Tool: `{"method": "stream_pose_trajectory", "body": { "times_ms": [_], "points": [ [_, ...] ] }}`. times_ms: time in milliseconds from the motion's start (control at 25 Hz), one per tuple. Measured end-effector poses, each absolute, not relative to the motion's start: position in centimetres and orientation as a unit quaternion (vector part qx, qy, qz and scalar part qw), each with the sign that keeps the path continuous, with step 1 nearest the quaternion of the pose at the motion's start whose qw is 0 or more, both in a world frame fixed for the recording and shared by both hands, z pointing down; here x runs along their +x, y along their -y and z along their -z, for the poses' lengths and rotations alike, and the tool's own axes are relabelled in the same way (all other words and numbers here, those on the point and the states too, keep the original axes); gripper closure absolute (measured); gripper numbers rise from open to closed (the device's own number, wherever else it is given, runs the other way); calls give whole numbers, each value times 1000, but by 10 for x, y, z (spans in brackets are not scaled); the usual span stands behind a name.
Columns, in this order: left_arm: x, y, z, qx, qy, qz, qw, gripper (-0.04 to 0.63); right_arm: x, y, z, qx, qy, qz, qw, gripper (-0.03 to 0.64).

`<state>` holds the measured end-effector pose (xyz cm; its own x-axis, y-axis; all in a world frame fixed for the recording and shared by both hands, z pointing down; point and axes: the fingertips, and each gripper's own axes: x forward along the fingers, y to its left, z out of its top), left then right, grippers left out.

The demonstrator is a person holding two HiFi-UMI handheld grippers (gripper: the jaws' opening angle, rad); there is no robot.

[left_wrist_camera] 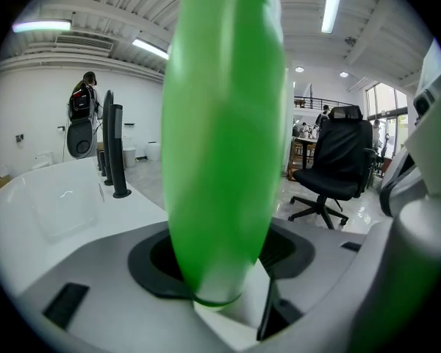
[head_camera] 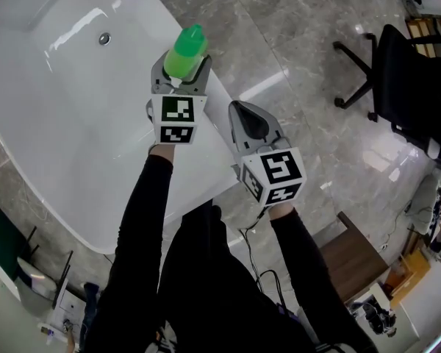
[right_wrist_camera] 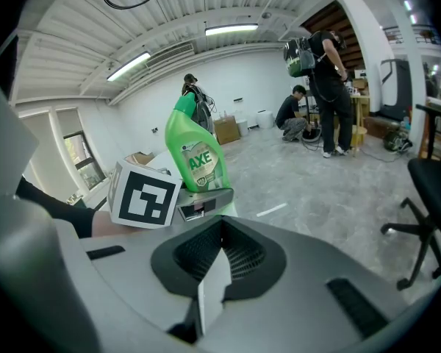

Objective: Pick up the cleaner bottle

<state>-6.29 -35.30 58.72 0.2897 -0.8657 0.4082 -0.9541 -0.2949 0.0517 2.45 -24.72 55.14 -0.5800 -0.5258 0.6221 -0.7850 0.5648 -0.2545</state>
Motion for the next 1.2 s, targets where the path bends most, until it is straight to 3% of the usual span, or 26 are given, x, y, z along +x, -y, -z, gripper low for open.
{"method": "stream_pose_trajectory", "body": {
  "times_ms": [1200],
  "points": [
    [-61,363,-587,798,576,-145,105,388,32,239,-566,385,844,-268,259,615]
  ]
}}
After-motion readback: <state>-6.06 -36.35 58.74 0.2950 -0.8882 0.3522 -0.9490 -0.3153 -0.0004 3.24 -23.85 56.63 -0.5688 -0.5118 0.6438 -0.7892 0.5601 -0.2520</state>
